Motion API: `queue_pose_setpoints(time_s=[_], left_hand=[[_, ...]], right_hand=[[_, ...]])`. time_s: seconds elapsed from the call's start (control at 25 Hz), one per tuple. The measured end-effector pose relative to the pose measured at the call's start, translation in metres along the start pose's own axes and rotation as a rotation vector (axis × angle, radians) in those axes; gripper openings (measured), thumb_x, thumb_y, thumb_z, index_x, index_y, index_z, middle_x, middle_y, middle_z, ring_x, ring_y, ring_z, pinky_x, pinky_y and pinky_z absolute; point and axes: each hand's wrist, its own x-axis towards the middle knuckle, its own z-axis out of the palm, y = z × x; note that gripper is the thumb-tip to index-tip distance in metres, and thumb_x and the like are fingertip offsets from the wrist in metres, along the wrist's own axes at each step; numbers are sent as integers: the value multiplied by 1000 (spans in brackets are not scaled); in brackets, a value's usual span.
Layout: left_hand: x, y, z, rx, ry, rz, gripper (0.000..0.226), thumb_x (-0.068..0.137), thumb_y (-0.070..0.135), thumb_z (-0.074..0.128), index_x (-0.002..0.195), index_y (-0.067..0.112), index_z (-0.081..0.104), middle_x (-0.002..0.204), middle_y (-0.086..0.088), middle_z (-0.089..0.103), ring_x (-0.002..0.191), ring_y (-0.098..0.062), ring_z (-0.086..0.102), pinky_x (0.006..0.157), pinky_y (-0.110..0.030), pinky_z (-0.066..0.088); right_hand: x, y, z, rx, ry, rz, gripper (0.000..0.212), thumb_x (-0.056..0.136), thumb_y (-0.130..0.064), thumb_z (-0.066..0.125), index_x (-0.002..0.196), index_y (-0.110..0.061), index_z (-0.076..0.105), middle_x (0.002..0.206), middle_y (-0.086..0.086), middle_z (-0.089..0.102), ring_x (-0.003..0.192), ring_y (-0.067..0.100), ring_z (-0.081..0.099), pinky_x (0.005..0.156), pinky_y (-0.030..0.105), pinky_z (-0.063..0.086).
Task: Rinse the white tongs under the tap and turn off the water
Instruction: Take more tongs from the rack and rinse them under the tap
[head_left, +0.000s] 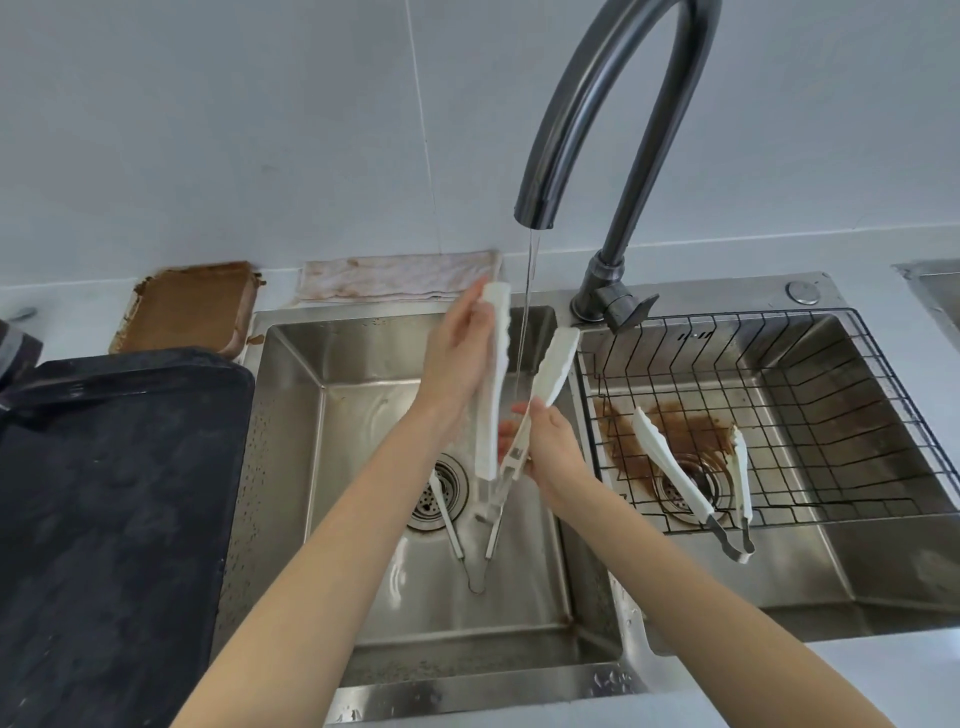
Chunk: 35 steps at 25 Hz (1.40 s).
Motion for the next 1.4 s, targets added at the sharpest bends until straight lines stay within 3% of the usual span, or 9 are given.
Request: queue_pose_setpoints(time_s=[0.08, 0.28, 0.56, 0.68, 0.88, 0.96, 1.04, 1.16, 1.4], left_hand=[[1, -1, 7, -117, -128, -87, 39, 96, 7, 42, 132, 19, 51, 127, -4, 55, 106, -18, 56, 99, -35, 47], [2, 3, 13, -263, -230, -166, 40, 94, 0, 43, 131, 13, 52, 97, -1, 61, 83, -14, 56, 77, -24, 51], [-2, -29, -22, -257, -36, -262, 28, 98, 11, 38, 118, 21, 56, 88, -1, 59, 70, -10, 59, 58, -21, 51], [-14, -66, -37, -118, 32, -365, 13, 97, 24, 43, 100, 31, 53, 84, 5, 51, 80, -11, 50, 73, -24, 39], [-31, -116, -53, 214, -4, -466, 60, 90, 3, 49, 143, 23, 28, 87, 7, 51, 77, -10, 51, 71, -24, 45], [-36, -129, -57, 288, -63, -517, 73, 90, -2, 47, 149, 26, 13, 104, 2, 54, 97, -19, 56, 90, -32, 49], [-39, -141, -61, 335, -63, -549, 76, 90, -1, 48, 149, 26, 10, 129, -9, 51, 113, -27, 54, 103, -45, 45], [-36, -158, -65, 428, -6, -557, 67, 93, 2, 46, 149, 22, 16, 130, -16, 53, 107, -30, 57, 97, -44, 49], [-27, -179, -65, 549, 117, -613, 68, 92, 1, 40, 149, 19, 9, 132, -17, 54, 119, -36, 52, 94, -36, 43]], right_hand=[[2, 7, -8, -39, -3, 80, 26, 100, -23, 29, 90, -14, 51, 73, 4, 56, 62, 15, 53, 58, 26, 46], [5, 13, -17, 39, -84, 118, 23, 98, -18, 38, 82, -14, 55, 64, 1, 49, 41, 5, 48, 47, 19, 40], [3, 31, -21, 50, -41, 185, 26, 101, -22, 31, 111, -5, 49, 76, 9, 59, 64, 18, 58, 58, 27, 54], [6, 48, -22, -65, -32, 203, 30, 101, -18, 31, 122, -1, 44, 80, 9, 62, 71, 18, 62, 64, 28, 52], [25, 79, -18, -313, -24, 229, 37, 101, -24, 30, 128, 0, 38, 115, 20, 66, 99, 25, 61, 76, 32, 50], [35, 91, -20, -404, -23, 259, 38, 100, -27, 31, 128, -2, 40, 115, 15, 68, 110, 25, 60, 92, 37, 48], [44, 105, -23, -395, 1, 291, 37, 100, -25, 35, 126, -2, 45, 102, 10, 67, 97, 22, 62, 85, 37, 52], [53, 121, -26, -330, 52, 347, 31, 99, -20, 40, 120, 0, 52, 87, 5, 61, 78, 18, 59, 77, 34, 55], [72, 141, -23, -429, 124, 421, 26, 97, -19, 44, 117, -5, 54, 118, 18, 62, 101, 31, 64, 89, 44, 55]])
